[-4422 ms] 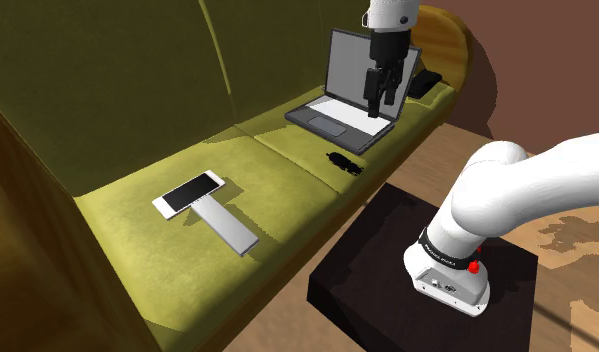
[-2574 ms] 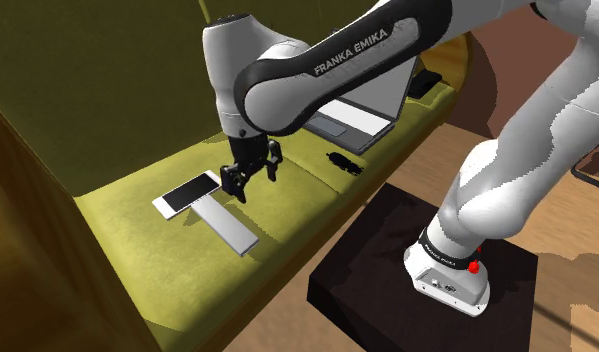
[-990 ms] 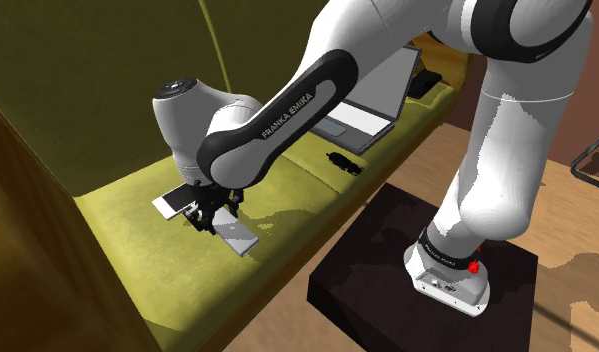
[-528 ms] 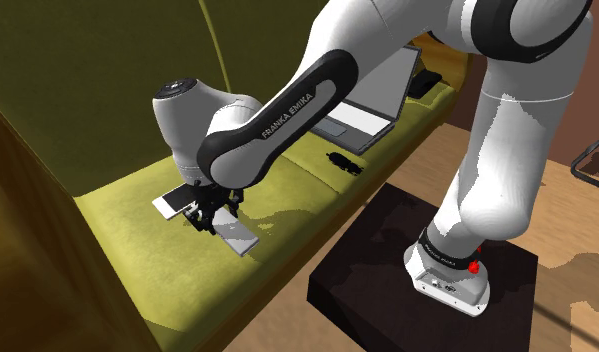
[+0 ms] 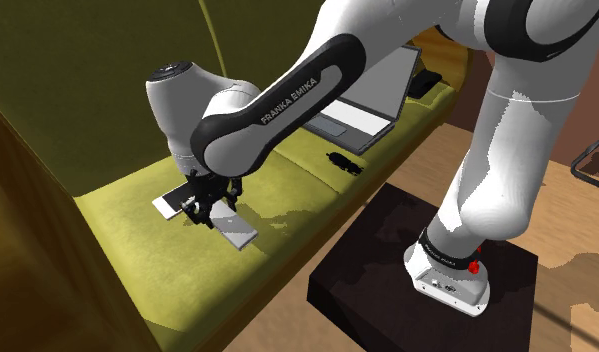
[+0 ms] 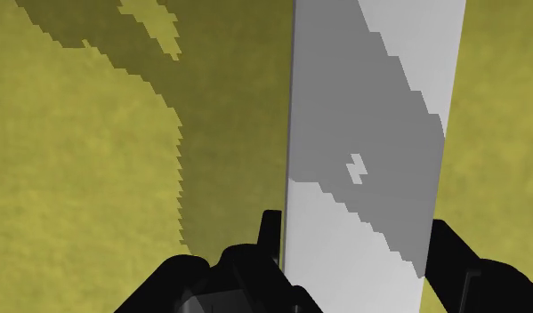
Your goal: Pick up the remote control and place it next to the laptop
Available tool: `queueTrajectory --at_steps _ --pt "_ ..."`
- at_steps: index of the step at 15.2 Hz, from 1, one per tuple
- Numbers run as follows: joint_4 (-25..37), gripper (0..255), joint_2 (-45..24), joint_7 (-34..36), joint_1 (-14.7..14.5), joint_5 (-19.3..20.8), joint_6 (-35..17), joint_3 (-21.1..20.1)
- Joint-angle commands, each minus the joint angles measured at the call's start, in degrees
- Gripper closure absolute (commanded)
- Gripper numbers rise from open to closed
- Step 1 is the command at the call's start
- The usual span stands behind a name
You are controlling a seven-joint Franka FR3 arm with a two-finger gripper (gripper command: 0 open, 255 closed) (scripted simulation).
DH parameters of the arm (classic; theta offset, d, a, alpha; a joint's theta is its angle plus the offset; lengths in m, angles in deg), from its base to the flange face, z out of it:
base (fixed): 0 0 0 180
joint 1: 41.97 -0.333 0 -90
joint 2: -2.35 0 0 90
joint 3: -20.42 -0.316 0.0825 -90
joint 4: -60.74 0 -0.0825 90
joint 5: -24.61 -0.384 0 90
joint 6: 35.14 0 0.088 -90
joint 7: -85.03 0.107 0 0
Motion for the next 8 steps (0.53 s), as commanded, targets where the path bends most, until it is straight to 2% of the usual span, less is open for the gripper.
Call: queueTrajectory --at_steps 1,8 --pt "0.65 255 0.89 -0.43 0.16 -0.61 1.42 -0.15" --pt "3.31 255 3.48 -1.6 0.54 -2.31 6.27 -0.5"
